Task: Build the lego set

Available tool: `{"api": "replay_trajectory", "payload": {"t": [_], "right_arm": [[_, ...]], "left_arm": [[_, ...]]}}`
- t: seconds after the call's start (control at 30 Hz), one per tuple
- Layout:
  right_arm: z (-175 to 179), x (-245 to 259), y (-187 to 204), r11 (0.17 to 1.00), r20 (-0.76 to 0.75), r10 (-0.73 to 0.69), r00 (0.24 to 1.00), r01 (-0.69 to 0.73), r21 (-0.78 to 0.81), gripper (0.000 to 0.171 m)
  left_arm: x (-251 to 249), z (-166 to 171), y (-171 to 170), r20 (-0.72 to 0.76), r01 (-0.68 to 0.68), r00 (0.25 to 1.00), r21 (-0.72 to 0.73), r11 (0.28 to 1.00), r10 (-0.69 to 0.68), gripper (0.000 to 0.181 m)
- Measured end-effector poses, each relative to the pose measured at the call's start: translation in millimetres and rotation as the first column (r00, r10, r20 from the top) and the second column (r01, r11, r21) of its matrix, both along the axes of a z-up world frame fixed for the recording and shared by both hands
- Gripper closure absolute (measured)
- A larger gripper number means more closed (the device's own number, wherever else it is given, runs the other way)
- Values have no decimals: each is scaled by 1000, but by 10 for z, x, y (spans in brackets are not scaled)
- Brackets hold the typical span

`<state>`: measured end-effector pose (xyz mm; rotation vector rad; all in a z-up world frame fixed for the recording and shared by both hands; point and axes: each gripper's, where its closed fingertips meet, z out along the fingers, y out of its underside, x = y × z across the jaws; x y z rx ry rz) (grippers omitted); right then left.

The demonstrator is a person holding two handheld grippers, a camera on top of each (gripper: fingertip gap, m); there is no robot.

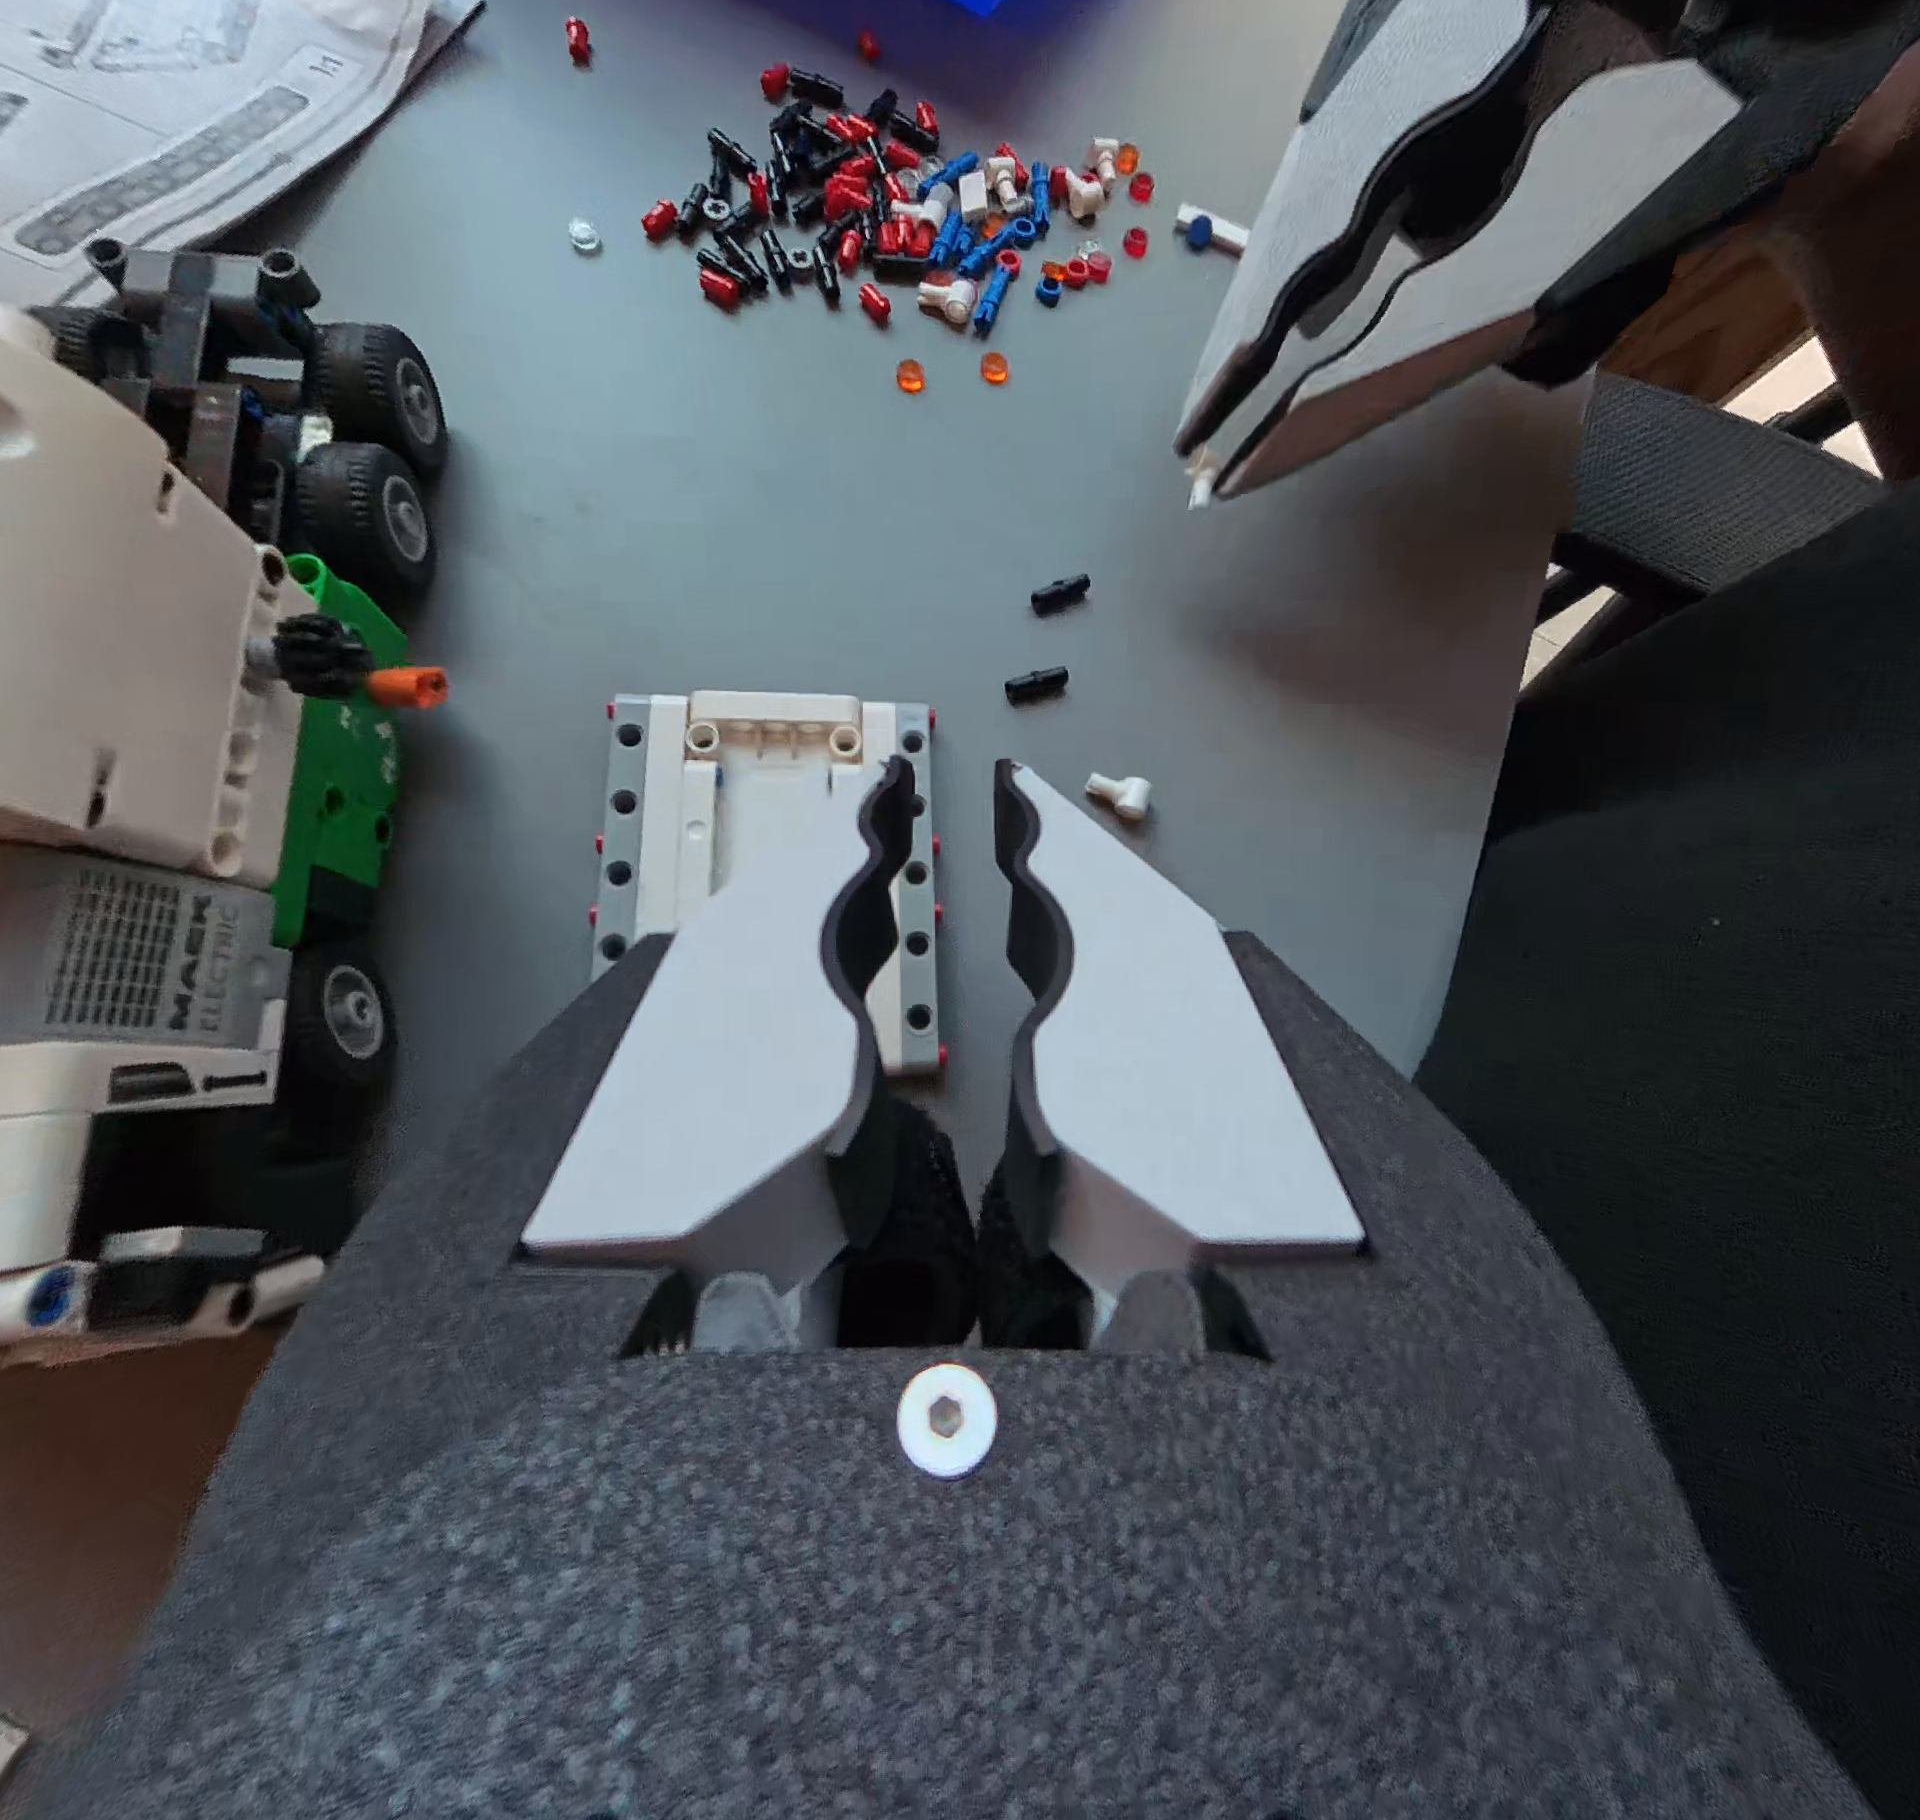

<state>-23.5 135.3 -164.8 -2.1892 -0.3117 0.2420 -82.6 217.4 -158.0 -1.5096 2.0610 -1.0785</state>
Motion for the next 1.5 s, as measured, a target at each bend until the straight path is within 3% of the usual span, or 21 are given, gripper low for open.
{"api": "replay_trajectory", "payload": {"t": [0.03,0.23,0.6,0.77,0.9,1.03,1.17,1.3,1.5], "right_arm": [[-86,-103,24,999,21,28,999,-28,-28,162],[-283,-287,139,996,64,46,997,-41,-80,162],[-322,-285,234,996,123,-32,992,42,-83,161],[-161,-257,281,997,93,-63,994,67,-35,156],[138,63,414,975,90,-204,975,194,104,156],[376,592,582,883,66,-424,903,396,253,157],[477,949,725,791,-10,-538,843,508,340,157],[482,1194,830,735,-56,-601,797,579,354,161],[423,1301,1037,765,-50,-573,818,556,325,160]], "left_arm": [[-32,-28,-13,-4,6,1000,1,1000,-6,168],[-133,-74,-76,31,23,999,47,999,-24,168],[-430,-59,351,153,-191,971,35,981,183,169],[-501,-48,496,228,-254,945,51,966,236,169],[-440,65,582,294,-282,919,26,959,262,169],[-388,87,640,302,-296,911,2,955,281,167],[-363,69,623,290,-268,922,-7,963,258,166],[-343,33,590,261,-231,938,-24,973,229,166],[-274,13,671,239,-244,939,-47,969,248,167]]}}
